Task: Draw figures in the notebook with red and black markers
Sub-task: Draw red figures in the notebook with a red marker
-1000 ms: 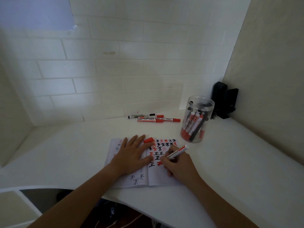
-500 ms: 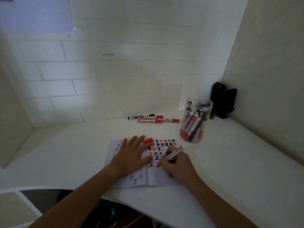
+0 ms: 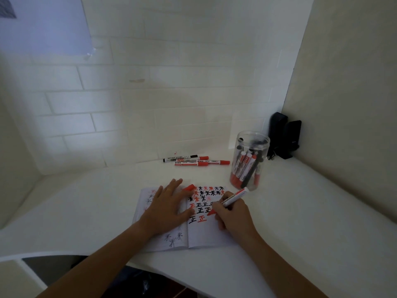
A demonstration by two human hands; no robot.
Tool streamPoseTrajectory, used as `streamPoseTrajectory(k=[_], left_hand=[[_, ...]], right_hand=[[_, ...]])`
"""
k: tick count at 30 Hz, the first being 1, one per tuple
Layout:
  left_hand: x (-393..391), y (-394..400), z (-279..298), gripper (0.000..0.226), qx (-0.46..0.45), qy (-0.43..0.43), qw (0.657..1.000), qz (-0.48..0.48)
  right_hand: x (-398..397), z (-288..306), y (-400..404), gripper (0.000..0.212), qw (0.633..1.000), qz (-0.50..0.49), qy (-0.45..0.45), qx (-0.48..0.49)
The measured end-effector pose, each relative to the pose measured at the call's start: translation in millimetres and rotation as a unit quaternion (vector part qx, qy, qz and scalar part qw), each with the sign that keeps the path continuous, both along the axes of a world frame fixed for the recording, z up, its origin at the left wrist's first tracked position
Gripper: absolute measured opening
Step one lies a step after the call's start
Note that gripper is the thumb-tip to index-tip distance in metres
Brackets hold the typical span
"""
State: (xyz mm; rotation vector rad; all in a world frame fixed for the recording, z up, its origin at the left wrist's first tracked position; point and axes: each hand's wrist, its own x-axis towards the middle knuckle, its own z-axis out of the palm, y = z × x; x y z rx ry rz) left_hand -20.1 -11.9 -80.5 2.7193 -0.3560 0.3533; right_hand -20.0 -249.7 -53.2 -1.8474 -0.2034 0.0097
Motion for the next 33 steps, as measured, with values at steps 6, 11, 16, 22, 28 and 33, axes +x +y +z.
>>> streamPoseTrajectory(k=[6, 11, 16, 22, 28, 33], left_hand=[[9, -12, 24, 0.035, -0.067, -0.142, 0.988, 0.000], [27, -20, 20, 0.035, -0.068, -0.071, 0.994, 0.057], [24, -21, 10, 0.022, -0.067, -0.083, 0.994, -0.005], [18, -19, 10, 0.018, -0.010, -0.104, 0.993, -0.052], [11, -21, 7, 0.013, -0.094, -0.099, 0.990, -0.016], [11, -22, 7, 0.011, -0.097, -0.099, 0.990, -0.010]], right_hand=[[7, -1, 0, 0.028, 0.999, 0.021, 0.020, 0.031], [6, 1, -2, 0.013, 0.997, 0.045, -0.013, 0.057], [11, 4, -3, 0.010, 0.987, 0.041, 0.036, 0.150], [14, 0, -2, 0.006, 0.983, 0.033, 0.057, 0.170], [12, 0, -3, 0.017, 0.987, 0.055, 0.039, 0.148], [9, 1, -3, 0.014, 0.986, 0.062, 0.029, 0.151]])
